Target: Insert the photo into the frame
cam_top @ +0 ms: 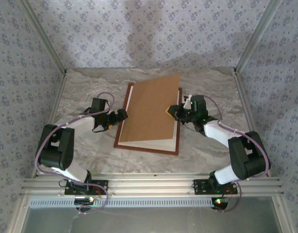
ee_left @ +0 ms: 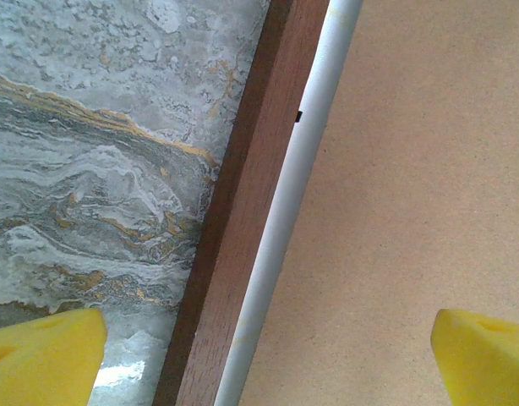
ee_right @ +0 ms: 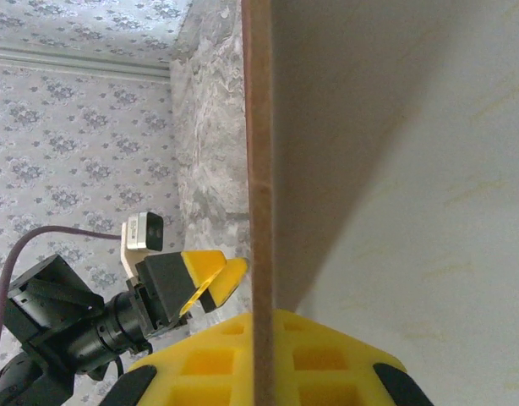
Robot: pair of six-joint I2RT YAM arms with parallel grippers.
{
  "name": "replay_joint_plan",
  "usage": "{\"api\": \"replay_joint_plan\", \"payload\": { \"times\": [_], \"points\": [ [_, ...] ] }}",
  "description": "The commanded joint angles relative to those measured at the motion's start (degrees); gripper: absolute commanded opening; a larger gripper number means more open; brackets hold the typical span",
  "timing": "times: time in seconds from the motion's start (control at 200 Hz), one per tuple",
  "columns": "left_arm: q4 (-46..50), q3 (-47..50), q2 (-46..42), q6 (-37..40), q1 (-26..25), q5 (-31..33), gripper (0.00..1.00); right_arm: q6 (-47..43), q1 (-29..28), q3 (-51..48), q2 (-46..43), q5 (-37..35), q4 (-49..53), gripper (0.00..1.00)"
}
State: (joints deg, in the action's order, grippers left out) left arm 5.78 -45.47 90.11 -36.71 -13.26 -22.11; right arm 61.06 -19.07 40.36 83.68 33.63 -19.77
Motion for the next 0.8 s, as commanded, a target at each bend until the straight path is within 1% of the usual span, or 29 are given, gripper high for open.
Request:
{"api": "replay_joint_plan", "payload": {
  "times": [0.0, 0.465, 0.795],
  "points": [
    [-0.2, -0.4, 0.3, 0.7, -0.2, -0.5, 0.98, 0.8, -0.3, -0.1, -1.1, 1.6, -1.5, 0.0],
    [0.3, -0.9, 1.0, 0.7, -0.3, -0.6, 0.99, -0.5, -0.9, -1.1, -2.7, 2.9, 0.5, 0.0],
    [0.6, -1.4, 1.0, 0.8, -0.5, -0.8, 0.99, -1.4, -1.2, -1.2, -2.8, 2.3, 1.9, 0.0]
  ]
}}
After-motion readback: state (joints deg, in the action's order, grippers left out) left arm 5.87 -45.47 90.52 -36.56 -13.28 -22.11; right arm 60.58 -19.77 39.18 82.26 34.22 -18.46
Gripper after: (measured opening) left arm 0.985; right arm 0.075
